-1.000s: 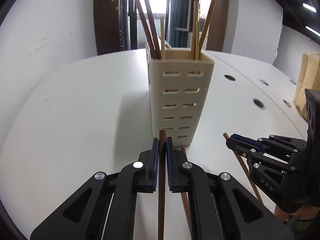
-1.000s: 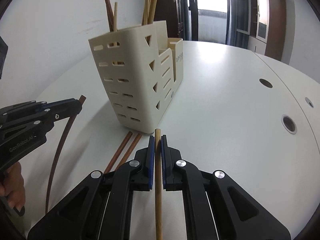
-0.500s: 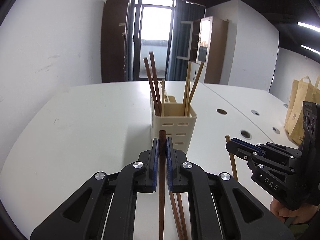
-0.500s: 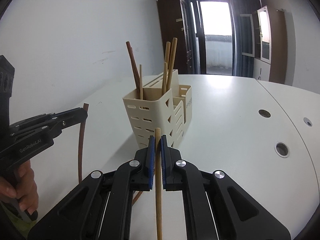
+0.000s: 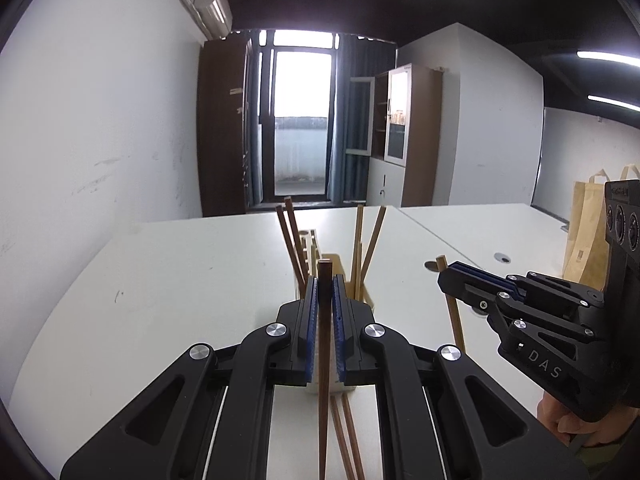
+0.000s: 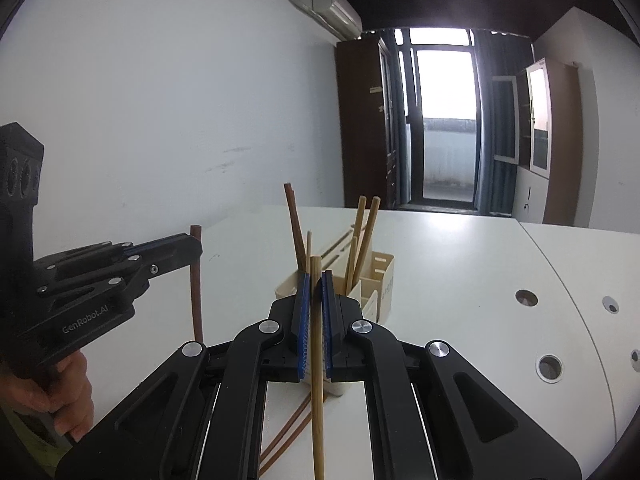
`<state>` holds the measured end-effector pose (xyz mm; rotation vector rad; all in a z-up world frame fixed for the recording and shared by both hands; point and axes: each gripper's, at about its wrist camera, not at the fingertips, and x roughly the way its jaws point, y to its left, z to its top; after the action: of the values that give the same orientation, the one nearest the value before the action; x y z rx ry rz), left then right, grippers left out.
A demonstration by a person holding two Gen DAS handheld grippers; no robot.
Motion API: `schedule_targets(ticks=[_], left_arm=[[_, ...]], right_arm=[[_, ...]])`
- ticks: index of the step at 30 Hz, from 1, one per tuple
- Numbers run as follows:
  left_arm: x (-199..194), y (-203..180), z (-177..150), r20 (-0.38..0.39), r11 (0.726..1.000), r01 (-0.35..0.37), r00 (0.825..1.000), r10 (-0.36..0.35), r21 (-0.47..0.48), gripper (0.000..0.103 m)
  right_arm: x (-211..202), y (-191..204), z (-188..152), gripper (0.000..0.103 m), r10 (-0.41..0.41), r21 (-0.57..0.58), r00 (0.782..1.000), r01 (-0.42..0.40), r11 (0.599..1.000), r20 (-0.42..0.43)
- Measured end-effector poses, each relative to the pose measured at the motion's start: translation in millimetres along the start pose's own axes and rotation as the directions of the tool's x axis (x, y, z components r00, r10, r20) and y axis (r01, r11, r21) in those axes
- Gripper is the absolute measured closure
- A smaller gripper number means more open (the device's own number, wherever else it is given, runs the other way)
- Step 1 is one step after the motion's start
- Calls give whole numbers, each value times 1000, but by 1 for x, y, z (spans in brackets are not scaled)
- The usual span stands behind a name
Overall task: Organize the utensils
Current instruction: 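Lift both held chopsticks upright and carry them over the holder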
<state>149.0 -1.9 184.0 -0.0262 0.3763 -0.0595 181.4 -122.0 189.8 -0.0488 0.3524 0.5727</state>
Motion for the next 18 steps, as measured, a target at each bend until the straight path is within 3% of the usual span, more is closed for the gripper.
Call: schedule_targets(ticks=[12,18], left_arm=[[7,-7,15,75,1000,0,997,0,4,96],[-2,-7,30,180,1000,-11,984,11,-1,96]], right_arm=[[14,-14,15,96,43,33,996,-46,998,80],[15,-12,30,96,55,25,984,-60,998,168]])
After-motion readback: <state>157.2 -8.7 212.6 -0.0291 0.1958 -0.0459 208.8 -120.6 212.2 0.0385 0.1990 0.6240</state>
